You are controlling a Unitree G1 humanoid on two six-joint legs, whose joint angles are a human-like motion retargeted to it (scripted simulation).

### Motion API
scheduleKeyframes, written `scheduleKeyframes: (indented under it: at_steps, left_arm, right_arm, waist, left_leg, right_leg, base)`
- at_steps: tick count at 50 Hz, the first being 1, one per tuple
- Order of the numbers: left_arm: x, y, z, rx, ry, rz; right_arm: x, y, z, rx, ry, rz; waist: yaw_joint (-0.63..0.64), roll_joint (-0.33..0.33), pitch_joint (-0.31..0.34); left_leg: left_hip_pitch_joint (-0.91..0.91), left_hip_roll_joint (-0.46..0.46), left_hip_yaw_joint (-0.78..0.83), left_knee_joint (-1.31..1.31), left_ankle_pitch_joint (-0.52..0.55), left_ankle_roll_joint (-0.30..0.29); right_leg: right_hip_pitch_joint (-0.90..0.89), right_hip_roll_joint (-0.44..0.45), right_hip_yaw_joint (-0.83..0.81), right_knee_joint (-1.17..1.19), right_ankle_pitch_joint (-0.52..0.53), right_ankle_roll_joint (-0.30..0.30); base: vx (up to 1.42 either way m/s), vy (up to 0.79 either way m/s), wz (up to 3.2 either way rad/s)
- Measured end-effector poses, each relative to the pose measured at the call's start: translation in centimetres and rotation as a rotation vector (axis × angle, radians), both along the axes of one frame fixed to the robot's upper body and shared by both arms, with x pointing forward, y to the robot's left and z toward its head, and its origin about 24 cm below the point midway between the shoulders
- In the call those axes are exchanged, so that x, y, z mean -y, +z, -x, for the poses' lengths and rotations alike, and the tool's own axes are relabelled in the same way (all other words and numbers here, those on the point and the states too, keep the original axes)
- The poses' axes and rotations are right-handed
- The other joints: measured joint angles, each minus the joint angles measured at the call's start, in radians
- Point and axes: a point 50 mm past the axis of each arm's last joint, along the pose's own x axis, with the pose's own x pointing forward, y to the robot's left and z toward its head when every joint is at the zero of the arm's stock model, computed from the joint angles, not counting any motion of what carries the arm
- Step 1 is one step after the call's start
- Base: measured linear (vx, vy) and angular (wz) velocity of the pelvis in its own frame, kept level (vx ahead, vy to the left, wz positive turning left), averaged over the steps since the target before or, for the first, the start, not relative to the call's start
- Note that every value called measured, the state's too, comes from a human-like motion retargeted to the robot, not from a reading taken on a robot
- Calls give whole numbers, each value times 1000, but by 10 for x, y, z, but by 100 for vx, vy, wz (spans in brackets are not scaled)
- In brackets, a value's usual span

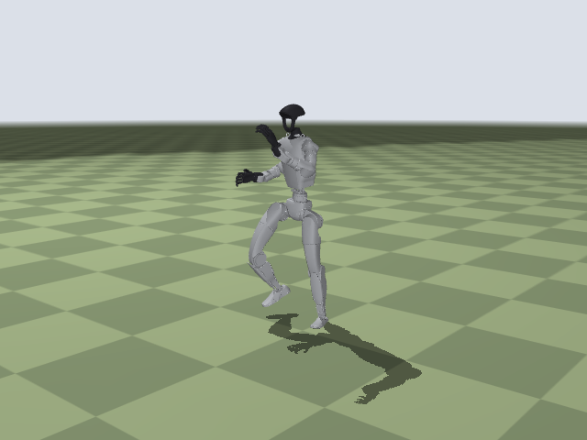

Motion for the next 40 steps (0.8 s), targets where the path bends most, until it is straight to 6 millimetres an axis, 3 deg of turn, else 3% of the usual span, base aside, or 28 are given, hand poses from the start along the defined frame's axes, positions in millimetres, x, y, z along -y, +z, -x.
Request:
scheduleKeyframes:
  at_steps: [2,4,7,9,11,13,15,18,21,25,27,30,32,35,37,40]
  left_arm:
    - [-9,-57,-9,-219,15,51]
    - [-22,-120,-6,-466,58,77]
    - [-47,-206,29,-862,95,91]
    - [-63,-244,69,-1070,113,156]
    - [-79,-266,109,-1193,171,280]
    - [-93,-280,146,-1265,252,430]
    - [-101,-287,177,-1299,308,592]
    - [-101,-285,195,-1258,332,773]
    - [-89,-278,178,-1175,346,731]
    - [-73,-274,137,-1073,317,625]
    - [-70,-265,113,-995,288,594]
    - [-66,-232,73,-803,217,575]
    - [-57,-194,45,-626,121,609]
    - [-28,-123,13,-366,-164,714]
    - [-3,-76,5,-239,-438,797]
    - [20,-15,13,-94,-779,817]
  right_arm:
    - [-19,20,-32,128,41,-27]
    - [-42,51,-61,273,96,-81]
    - [-83,111,-90,487,229,-225]
    - [-103,157,-93,651,315,-296]
    - [-112,205,-88,841,367,-287]
    - [-115,249,-76,1033,381,-221]
    - [-117,285,-61,1202,369,-151]
    - [-129,318,-41,1379,340,-130]
    - [-140,328,-27,1460,350,-223]
    - [-142,313,-24,1421,421,-321]
    - [-135,286,-35,1312,440,-301]
    - [-118,221,-55,1032,432,-247]
    - [-102,168,-62,794,393,-215]
    - [-68,95,-49,461,302,-192]
    - [-40,59,-27,268,221,-184]
    - [-3,23,6,22,108,-149]
  waist:
    - [56,-46,-10]
    - [134,-112,-25]
    - [277,-214,-34]
    - [387,-249,-18]
    - [494,-269,16]
    - [575,-282,55]
    - [628,-284,91]
    - [660,-288,121]
    - [641,-309,112]
    - [565,-309,69]
    - [531,-298,52]
    - [489,-271,43]
    - [442,-243,35]
    - [323,-190,17]
    - [213,-133,33]
    - [37,-77,94]
  left_leg:
    - [1,-52,0,37,-13,12]
    - [-36,-111,16,126,-26,38]
    - [-220,-140,51,497,5,77]
    - [-394,-95,68,827,119,61]
    - [-547,-24,108,1109,167,55]
    - [-660,70,181,1342,106,93]
    - [-741,142,223,1523,31,122]
    - [-841,122,185,1680,7,106]
    - [-907,63,136,1750,-1,127]
    - [-892,-16,70,1684,1,146]
    - [-808,-72,41,1539,24,109]
    - [-583,-129,17,1160,117,44]
    - [-391,-129,42,828,101,38]
    - [-140,-134,78,375,-105,59]
    - [-30,-110,39,151,-107,72]
    - [56,-34,-15,2,-38,41]
  right_leg:
    - [159,5,7,-323,81,17]
    - [312,-10,10,-646,83,5]
    - [481,-47,1,-984,-35,-66]
    - [555,-59,11,-1126,-31,-90]
    - [595,-79,30,-1211,15,-56]
    - [595,-108,47,-1225,44,-23]
    - [566,-127,75,-1193,48,-41]
    - [532,-151,114,-1158,45,-82]
    - [528,-174,93,-1171,44,-71]
    - [525,-159,49,-1183,34,-58]
    - [524,-142,43,-1175,25,-47]
    - [525,-102,60,-1138,8,-35]
    - [506,-63,69,-1088,1,-25]
    - [422,-18,43,-934,24,11]
    - [312,2,4,-694,98,29]
    - [118,1,-27,-257,178,42]
  base:
    - [6,-16,2]
    - [1,-23,-42]
    - [-5,-27,-77]
    - [-3,-20,-87]
    - [-2,-13,-81]
    - [-6,-11,-54]
    - [-9,-10,-41]
    - [-5,-4,-24]
    - [-1,1,29]
    - [0,5,50]
    - [3,8,2]
    - [7,11,-33]
    - [6,16,-17]
    - [-3,24,46]
    - [-8,24,96]
    - [-5,16,90]
